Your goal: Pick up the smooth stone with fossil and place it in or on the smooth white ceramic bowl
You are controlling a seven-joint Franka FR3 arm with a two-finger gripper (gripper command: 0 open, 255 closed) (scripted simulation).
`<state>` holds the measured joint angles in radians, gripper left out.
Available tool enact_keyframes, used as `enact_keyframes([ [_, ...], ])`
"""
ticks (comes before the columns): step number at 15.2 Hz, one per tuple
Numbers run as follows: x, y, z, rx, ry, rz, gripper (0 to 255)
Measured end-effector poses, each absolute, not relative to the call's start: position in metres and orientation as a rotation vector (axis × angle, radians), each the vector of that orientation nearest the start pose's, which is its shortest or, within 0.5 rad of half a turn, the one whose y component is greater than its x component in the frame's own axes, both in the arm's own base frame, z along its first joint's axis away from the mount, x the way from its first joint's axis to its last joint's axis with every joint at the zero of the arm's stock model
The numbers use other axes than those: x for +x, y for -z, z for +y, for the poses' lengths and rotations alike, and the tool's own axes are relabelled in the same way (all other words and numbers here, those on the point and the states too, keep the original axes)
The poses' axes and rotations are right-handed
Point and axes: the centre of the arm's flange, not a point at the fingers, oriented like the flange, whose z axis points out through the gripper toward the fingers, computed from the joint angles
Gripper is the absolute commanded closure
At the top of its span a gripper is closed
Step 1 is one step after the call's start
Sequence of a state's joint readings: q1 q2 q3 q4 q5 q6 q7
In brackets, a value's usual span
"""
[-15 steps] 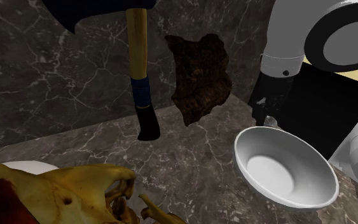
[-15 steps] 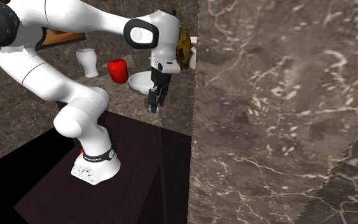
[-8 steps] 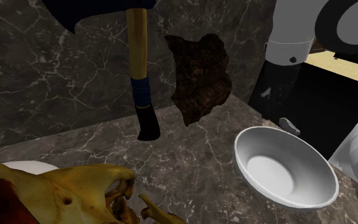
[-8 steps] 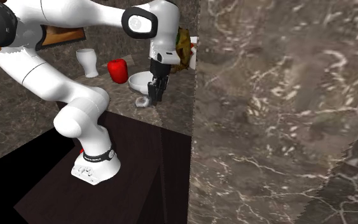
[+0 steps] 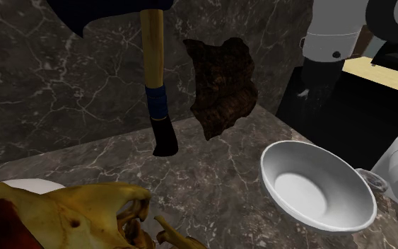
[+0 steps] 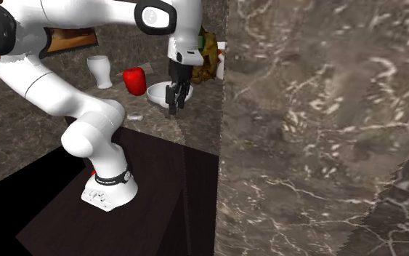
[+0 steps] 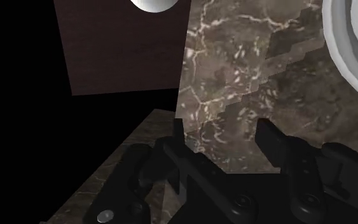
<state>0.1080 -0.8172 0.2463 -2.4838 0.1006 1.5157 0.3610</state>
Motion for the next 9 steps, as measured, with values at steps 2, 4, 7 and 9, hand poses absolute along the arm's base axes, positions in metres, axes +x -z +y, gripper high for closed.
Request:
enact_keyframes([
  [2,0.243,-0.525,0.125,-3.238,-0.194,0.136,0],
  [4,0.216,-0.523,0.124,-3.217,-0.168,0.104,0],
  [7,0.171,-0.521,0.121,-3.181,-0.126,0.054,0],
  [9,0.143,-0.516,0.116,-3.157,-0.103,0.021,0],
])
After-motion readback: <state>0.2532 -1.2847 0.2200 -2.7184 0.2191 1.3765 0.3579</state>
